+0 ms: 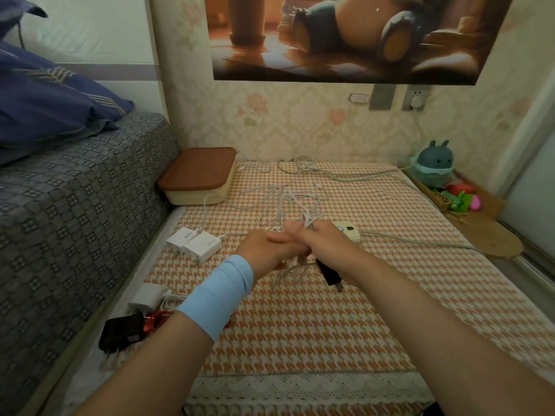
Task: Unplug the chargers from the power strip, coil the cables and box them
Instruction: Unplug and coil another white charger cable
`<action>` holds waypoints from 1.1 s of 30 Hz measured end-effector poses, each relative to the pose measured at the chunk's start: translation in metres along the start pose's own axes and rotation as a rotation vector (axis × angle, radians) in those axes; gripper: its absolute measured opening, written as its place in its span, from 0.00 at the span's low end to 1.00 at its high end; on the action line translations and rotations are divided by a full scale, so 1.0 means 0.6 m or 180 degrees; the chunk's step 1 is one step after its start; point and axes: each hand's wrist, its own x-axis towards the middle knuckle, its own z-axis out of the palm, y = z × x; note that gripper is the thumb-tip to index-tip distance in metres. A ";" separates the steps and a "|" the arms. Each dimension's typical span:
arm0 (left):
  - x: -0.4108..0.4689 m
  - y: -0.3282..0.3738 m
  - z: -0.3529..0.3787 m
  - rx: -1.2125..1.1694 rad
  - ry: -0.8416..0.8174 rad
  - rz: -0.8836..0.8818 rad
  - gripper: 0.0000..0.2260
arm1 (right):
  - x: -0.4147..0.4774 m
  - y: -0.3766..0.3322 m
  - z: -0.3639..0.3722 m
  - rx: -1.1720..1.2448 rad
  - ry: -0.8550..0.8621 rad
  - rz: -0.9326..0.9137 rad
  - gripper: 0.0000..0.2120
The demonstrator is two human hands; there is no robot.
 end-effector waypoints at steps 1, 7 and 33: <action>-0.002 0.001 0.002 0.0401 -0.0072 0.0195 0.05 | 0.001 0.002 -0.003 0.0136 0.0072 0.0129 0.29; -0.018 0.023 -0.018 0.0990 -0.0466 0.0570 0.04 | -0.005 -0.006 -0.015 -0.0293 0.0185 0.0120 0.27; 0.012 0.024 -0.063 0.2279 -0.0998 0.0243 0.06 | -0.013 -0.002 -0.069 0.0677 -0.0822 0.0060 0.11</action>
